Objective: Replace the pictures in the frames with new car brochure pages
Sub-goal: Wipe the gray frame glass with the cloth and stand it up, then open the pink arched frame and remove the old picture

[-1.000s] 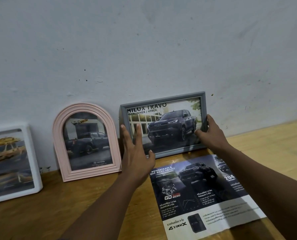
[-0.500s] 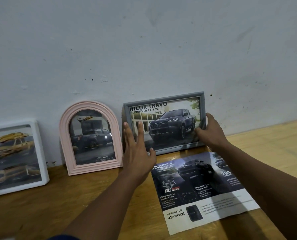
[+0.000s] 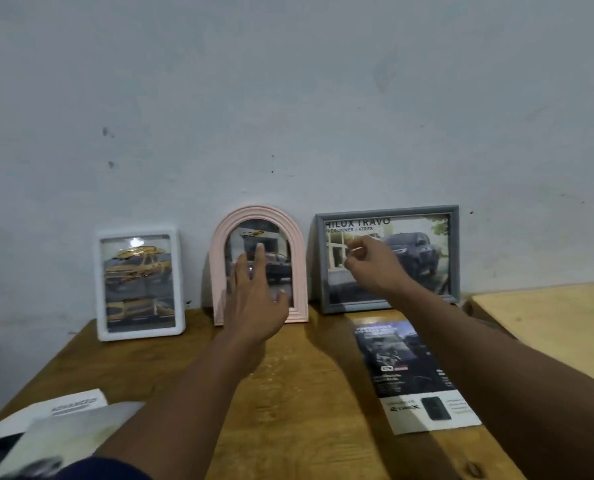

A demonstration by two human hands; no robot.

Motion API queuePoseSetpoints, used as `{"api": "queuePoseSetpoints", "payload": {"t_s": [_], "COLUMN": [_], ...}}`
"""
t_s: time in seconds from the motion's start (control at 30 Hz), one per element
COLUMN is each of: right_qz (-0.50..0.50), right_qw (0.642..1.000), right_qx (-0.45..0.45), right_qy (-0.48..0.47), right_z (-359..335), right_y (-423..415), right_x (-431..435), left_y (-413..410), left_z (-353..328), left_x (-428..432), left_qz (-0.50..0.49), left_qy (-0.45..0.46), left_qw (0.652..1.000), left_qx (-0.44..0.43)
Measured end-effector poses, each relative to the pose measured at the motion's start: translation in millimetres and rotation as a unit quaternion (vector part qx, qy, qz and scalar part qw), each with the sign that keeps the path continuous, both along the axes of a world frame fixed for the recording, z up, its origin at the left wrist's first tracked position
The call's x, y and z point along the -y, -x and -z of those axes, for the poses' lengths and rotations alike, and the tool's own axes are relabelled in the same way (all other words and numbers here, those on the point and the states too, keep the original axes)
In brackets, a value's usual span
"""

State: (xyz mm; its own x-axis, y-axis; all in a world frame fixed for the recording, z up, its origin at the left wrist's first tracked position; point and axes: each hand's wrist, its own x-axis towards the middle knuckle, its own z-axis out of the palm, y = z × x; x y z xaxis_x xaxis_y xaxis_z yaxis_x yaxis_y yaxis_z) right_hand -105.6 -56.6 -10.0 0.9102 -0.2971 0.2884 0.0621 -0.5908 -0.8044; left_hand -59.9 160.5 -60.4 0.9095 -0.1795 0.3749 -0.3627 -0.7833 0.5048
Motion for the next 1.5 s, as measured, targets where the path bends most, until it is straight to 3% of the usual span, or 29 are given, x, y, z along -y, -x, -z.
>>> {"api": "queuePoseSetpoints", "payload": {"t_s": [0.23, 0.43, 0.7, 0.93, 1.1, 1.2, 1.3, 1.5], "right_qz": [-0.006, 0.034, 0.035, -0.007, -0.028, -0.034, -0.033, -0.036], "right_qw": [0.999, 0.999, 0.998, 0.998, 0.996, 0.994, 0.995, 0.996], "right_qx": [-0.023, -0.014, -0.001, 0.011, 0.001, -0.022, -0.042, -0.072], "right_qy": [-0.032, -0.040, -0.050, -0.068, -0.083, -0.098, -0.085, 0.032], "right_z": [30.8, 61.3, 54.7, 37.7, 34.3, 24.4, 5.3, -42.9], "right_y": [-47.7, -71.5, -49.5, 15.9, 59.3, 75.4, 84.7, 98.0], "right_x": [-70.3, -86.7, -80.6, -74.8, -71.4, -67.9, -63.9, -71.2], "left_y": [-45.3, -64.0, -48.9, 19.8, 66.1, 80.0, 98.0, 101.0], "left_z": [25.1, 39.4, 39.2, 18.5, 16.3, 17.2, 16.8, 1.5], "left_x": [-63.0, -65.5, -72.7, -88.4, -97.3, -97.3, -91.6, -82.7], "left_qz": [-0.061, -0.028, -0.025, 0.011, 0.024, 0.021, 0.029, 0.069], "left_qy": [0.114, 0.230, 0.217, 0.173, 0.186, 0.135, 0.196, 0.163], "left_qw": [0.991, 0.967, 0.971, 0.976, 0.954, 0.949, 0.902, 0.905], "left_qx": [-0.032, -0.102, -0.096, -0.129, -0.236, -0.285, -0.383, -0.386]}}
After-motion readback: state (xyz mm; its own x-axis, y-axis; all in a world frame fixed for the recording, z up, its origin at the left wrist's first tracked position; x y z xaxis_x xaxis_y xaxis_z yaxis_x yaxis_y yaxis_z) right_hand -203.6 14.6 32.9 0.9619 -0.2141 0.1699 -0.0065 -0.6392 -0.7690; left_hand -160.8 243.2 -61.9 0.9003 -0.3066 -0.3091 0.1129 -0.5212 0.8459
